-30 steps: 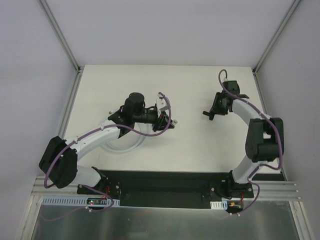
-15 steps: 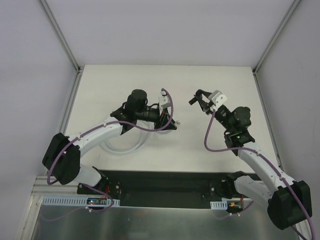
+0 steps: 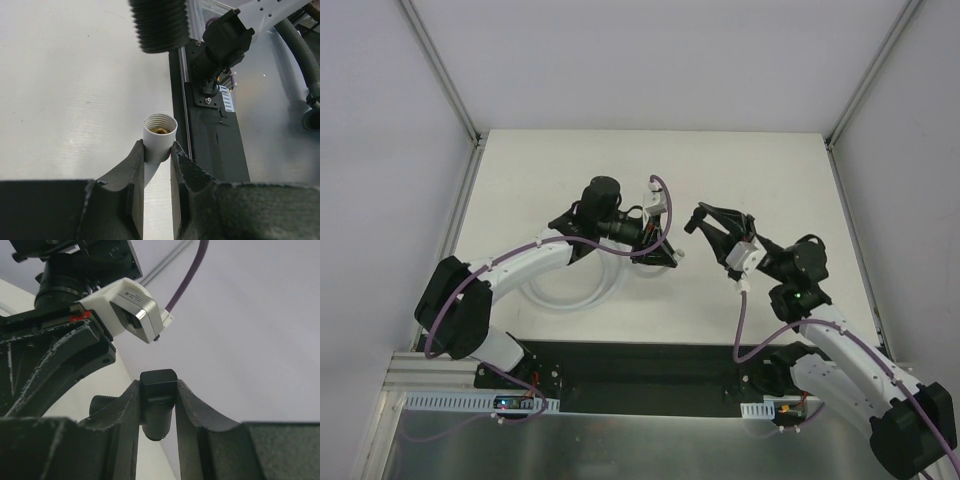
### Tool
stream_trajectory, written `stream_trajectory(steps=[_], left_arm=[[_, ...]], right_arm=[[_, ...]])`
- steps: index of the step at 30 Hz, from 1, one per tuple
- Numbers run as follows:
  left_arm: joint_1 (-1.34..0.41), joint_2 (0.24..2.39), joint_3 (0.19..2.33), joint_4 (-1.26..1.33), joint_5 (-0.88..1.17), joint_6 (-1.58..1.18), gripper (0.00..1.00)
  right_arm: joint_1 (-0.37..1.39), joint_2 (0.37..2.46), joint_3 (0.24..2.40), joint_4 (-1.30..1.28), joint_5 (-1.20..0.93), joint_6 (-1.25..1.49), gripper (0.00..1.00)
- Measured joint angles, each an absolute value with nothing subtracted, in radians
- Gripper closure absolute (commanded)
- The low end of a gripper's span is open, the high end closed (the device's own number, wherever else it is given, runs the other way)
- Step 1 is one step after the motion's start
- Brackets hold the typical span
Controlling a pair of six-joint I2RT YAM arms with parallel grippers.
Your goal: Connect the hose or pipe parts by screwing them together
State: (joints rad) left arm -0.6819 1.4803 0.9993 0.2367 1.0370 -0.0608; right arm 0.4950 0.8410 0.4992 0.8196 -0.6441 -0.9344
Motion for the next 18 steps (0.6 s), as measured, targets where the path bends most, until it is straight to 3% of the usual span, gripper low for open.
stream_trajectory(steps=[18], left_arm=[[-0.679,1.566,1.039,0.339,1.248,-0.157,1.0]], right_arm=[[0.583,0.695,0.384,0.742,-0.696,-1.087,0.99]])
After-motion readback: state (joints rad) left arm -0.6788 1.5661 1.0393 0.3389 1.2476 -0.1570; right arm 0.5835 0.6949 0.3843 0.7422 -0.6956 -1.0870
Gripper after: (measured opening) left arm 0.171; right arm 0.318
